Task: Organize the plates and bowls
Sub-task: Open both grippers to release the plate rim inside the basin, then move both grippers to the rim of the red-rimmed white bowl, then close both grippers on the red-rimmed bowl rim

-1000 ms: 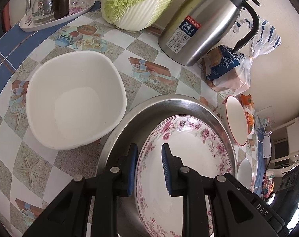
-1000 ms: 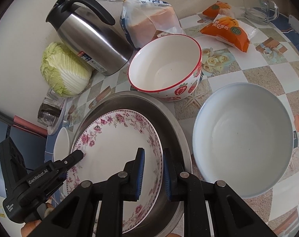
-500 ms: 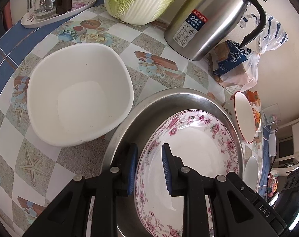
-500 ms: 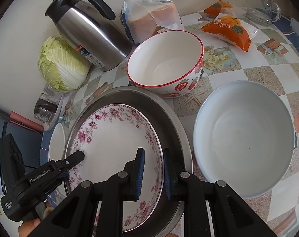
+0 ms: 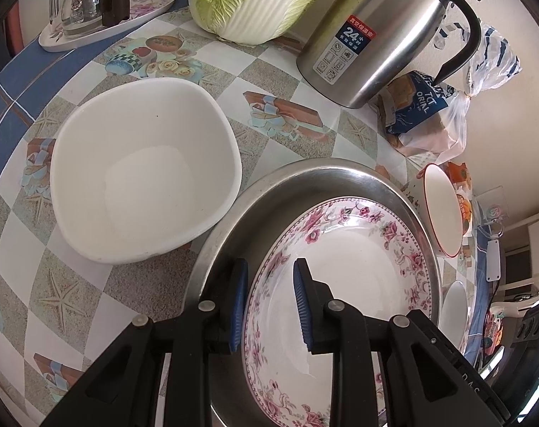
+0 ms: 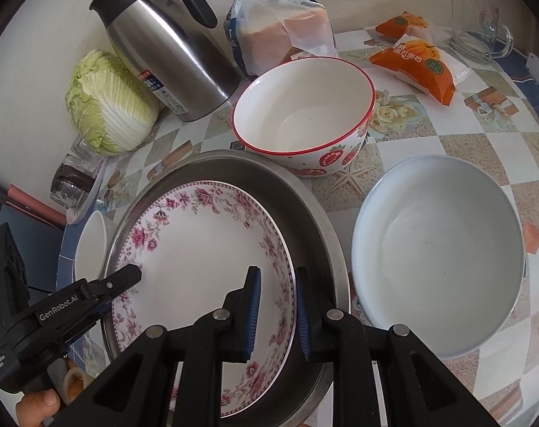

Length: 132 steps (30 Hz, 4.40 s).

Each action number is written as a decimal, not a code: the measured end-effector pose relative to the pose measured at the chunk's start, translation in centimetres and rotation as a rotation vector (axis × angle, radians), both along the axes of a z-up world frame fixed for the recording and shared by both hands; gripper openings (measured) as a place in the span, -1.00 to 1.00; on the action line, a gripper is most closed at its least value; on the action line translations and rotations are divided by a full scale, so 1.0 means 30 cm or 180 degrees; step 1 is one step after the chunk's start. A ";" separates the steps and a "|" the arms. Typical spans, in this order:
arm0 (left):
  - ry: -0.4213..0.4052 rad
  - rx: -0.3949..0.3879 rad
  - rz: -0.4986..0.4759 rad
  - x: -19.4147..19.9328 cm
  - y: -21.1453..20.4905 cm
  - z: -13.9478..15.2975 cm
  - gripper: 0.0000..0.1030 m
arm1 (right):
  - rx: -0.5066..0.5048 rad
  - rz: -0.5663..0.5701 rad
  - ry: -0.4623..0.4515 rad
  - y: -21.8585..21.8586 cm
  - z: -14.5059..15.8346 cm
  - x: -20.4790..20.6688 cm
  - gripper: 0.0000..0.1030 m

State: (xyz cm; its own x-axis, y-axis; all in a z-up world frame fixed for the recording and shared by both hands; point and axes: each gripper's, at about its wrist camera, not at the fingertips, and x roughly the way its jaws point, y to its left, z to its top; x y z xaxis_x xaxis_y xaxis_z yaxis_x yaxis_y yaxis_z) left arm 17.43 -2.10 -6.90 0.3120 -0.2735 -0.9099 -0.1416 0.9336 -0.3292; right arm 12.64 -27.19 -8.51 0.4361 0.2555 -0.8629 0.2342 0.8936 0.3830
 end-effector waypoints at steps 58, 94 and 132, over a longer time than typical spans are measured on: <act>-0.0383 0.0858 -0.0266 -0.026 -0.081 0.144 0.77 | -0.0613 -0.0025 -0.0227 -0.056 0.142 -0.053 1.00; -0.0871 0.0791 -0.0754 0.224 -0.195 0.330 0.78 | -0.0459 -0.0238 -0.0523 -0.223 0.219 0.027 1.00; -0.0021 0.0589 -0.1342 0.429 -0.591 -0.038 0.18 | -0.0407 0.0006 0.0353 -0.306 -0.041 0.375 -0.65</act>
